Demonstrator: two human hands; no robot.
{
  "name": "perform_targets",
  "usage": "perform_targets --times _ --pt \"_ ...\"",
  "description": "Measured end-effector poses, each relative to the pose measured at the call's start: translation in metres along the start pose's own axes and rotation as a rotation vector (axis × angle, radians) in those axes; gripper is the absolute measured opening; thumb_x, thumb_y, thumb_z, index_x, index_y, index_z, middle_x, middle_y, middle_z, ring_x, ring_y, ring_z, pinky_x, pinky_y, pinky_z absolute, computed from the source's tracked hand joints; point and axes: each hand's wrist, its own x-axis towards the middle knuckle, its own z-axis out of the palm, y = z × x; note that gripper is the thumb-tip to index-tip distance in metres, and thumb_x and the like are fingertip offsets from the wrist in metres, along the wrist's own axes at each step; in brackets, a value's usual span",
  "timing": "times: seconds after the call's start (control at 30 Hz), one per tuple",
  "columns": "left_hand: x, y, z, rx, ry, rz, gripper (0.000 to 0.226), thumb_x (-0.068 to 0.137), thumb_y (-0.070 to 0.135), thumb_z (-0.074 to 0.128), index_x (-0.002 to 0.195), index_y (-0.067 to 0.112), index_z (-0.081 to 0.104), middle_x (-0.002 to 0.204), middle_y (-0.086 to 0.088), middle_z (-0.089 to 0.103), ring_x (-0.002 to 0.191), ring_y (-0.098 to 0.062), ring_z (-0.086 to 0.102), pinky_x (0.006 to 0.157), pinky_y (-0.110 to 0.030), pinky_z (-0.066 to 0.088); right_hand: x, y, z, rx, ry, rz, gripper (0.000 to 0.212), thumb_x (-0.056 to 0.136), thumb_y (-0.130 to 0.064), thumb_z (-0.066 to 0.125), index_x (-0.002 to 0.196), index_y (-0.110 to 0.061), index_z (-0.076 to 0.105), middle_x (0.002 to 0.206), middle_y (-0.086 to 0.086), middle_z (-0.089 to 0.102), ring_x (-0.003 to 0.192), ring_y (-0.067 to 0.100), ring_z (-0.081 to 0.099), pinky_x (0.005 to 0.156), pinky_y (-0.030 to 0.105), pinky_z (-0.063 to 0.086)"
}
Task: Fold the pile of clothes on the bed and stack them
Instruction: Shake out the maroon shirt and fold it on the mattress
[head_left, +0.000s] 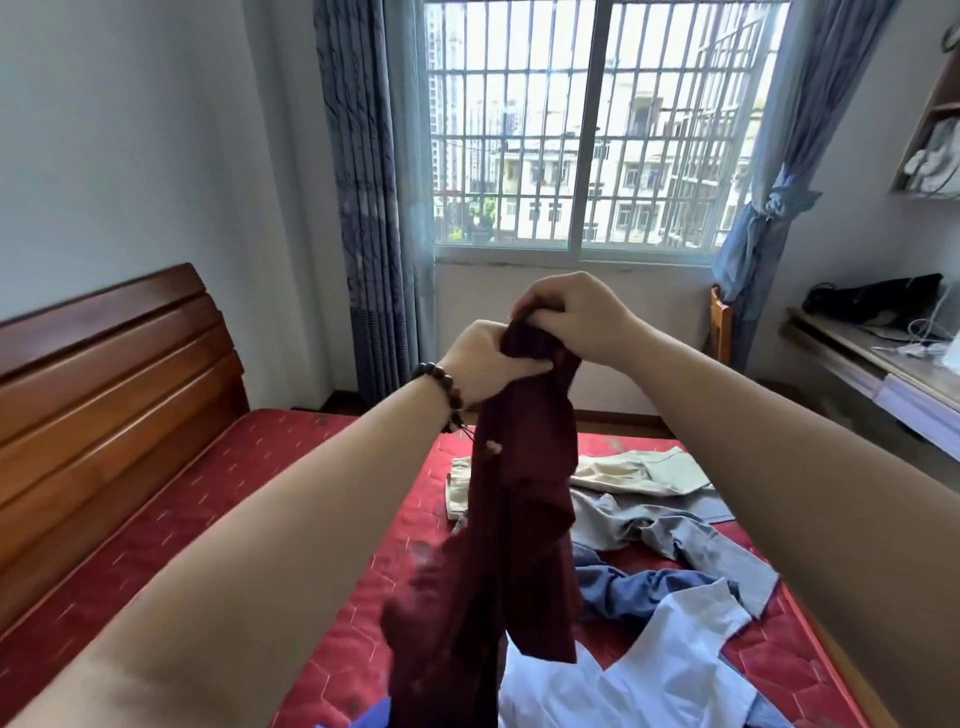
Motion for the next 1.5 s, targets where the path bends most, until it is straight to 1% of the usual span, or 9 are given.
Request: perform_targets --times 0.13,0.23,0.33,0.47,0.63,0.87,1.13,1.33,1.5 --pt "0.013 0.005 -0.010 -0.226 0.131 -0.013 0.011 0.077 0.004 0.077 0.080 0.013 0.072 0.076 0.000 0.071 0.068 -0.009 0.064 0.072 -0.028 0.056 -0.029 0.029 0.004 0.295 0.100 0.302 0.051 0.078 -0.038 0.074 0.120 -0.013 0.059 0.102 0.004 0.065 0.085 0.014 0.063 0.080 0.030 0.052" --pt "0.028 0.013 -0.020 -0.224 0.285 -0.026 0.012 0.071 0.012 0.082 0.074 0.018 0.072 0.080 -0.004 0.071 0.073 -0.015 0.065 0.076 -0.033 0.056 -0.065 0.044 0.025 0.548 -0.072 0.392 0.061 0.087 -0.016 0.070 0.140 -0.010 0.039 0.106 0.003 0.059 0.080 0.001 0.063 0.073 0.020 0.051" --pt "0.037 0.025 -0.029 -0.261 0.418 -0.029 0.011 0.075 0.010 0.080 0.077 0.016 0.070 0.086 -0.008 0.072 0.080 -0.018 0.066 0.076 -0.032 0.056 -0.093 0.047 0.061 0.576 -0.200 0.418 0.061 0.079 -0.007 0.077 0.131 -0.022 0.048 0.109 0.001 0.066 0.091 0.003 0.066 0.081 0.020 0.052" --pt "0.033 0.030 -0.048 -0.215 0.545 0.033 0.014 0.076 0.012 0.078 0.089 0.010 0.073 0.087 -0.007 0.072 0.077 -0.013 0.066 0.073 -0.026 0.056 -0.088 0.059 0.085 0.306 0.141 0.459 0.021 0.088 -0.018 0.069 0.068 -0.016 0.060 0.064 -0.007 0.053 0.061 0.008 0.046 0.061 0.031 0.039" --pt "0.017 -0.017 -0.096 0.037 0.659 -0.035 0.023 0.076 0.024 0.079 0.091 0.010 0.069 0.087 -0.005 0.069 0.082 -0.017 0.063 0.079 -0.033 0.053 -0.057 0.054 0.047 0.352 0.209 0.354 0.013 0.090 -0.003 0.061 0.080 -0.002 0.070 0.071 0.000 0.057 0.069 0.012 0.048 0.065 0.032 0.039" --pt "-0.020 -0.008 -0.070 0.105 0.087 0.103 0.088 0.066 0.054 0.077 0.139 0.018 0.040 0.130 0.004 0.054 0.121 -0.006 0.050 0.100 -0.019 0.036 -0.002 -0.010 0.026 0.168 -0.068 0.202 0.017 0.085 -0.012 0.070 0.070 -0.017 0.066 0.063 -0.004 0.059 0.057 0.003 0.050 0.061 0.019 0.042" --pt "-0.010 0.007 -0.049 0.265 0.071 0.228 0.026 0.073 0.032 0.077 0.077 0.007 0.070 0.064 0.000 0.059 0.060 -0.008 0.048 0.061 -0.028 0.041 -0.016 -0.015 0.019 0.251 0.007 0.291 0.023 0.083 -0.032 0.074 0.075 -0.014 0.061 0.055 -0.007 0.053 0.046 -0.001 0.044 0.048 0.015 0.035" --pt "-0.006 0.028 -0.058 0.248 0.275 0.274 0.033 0.086 0.024 0.071 0.071 -0.004 0.062 0.060 -0.005 0.050 0.058 -0.010 0.042 0.059 -0.029 0.037 -0.068 0.030 0.041 0.369 -0.203 0.412 0.044 0.078 -0.011 0.079 0.117 -0.017 0.058 0.106 0.007 0.070 0.090 0.012 0.067 0.086 0.030 0.056" --pt "-0.011 0.012 -0.081 0.229 0.398 0.204 0.025 0.088 0.026 0.068 0.068 0.010 0.065 0.062 0.003 0.058 0.056 -0.005 0.048 0.059 -0.022 0.042 -0.068 0.050 0.031 0.099 -0.024 0.432 0.013 0.083 -0.009 0.071 0.079 -0.014 0.059 0.064 -0.002 0.053 0.055 0.011 0.046 0.055 0.027 0.042"
